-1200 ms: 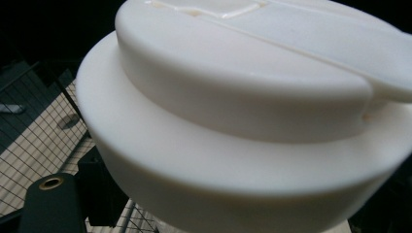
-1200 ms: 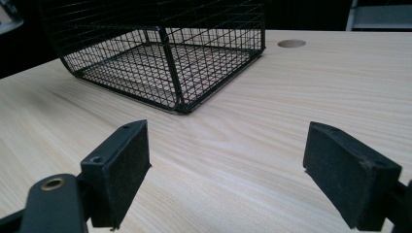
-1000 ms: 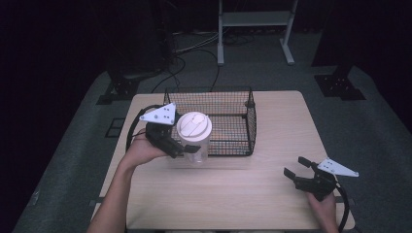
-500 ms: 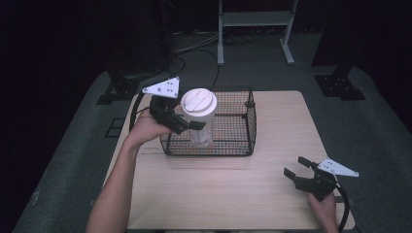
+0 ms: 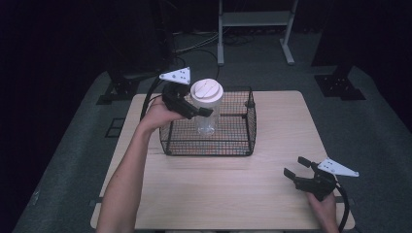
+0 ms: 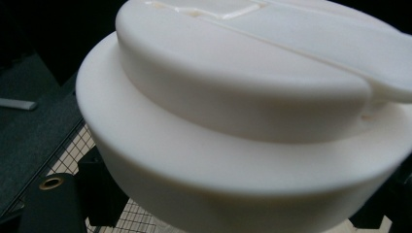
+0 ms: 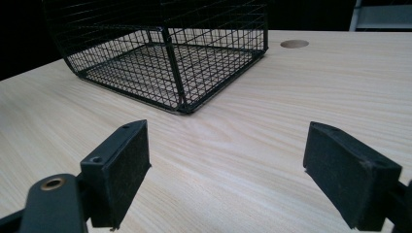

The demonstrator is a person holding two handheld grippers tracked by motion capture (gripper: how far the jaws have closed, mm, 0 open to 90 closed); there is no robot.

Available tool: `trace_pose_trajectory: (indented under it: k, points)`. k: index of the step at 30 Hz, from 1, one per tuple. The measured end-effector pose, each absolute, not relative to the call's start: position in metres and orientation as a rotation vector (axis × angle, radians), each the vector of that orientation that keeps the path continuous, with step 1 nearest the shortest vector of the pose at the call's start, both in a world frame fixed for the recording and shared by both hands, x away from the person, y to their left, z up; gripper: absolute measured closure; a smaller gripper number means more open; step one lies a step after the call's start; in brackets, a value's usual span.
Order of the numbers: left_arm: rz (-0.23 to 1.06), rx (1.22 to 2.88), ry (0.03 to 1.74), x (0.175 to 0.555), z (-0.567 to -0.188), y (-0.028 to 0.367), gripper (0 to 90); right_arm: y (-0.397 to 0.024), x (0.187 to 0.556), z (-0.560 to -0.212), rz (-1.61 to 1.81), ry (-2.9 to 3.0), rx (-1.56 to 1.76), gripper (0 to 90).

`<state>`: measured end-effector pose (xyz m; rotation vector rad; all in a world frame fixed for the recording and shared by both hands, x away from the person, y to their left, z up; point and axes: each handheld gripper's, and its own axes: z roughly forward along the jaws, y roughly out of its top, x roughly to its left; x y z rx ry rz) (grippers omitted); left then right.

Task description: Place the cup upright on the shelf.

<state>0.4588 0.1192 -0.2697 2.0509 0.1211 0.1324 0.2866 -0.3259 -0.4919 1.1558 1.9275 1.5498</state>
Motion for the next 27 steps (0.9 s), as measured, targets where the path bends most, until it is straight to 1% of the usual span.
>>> trace_pose_trajectory:
  k: [12, 27]
  points:
    - [0.112, 2.08, 0.176, 0.482, -0.294, 0.108, 15.4, -0.326, 0.287, -0.492, 1.554, 1.927, 1.159, 15.1]
    - [0.091, 2.139, 0.216, 0.496, -0.321, 0.096, 15.4, -0.326, 0.287, -0.492, 1.562, 1.928, 1.156, 15.1]
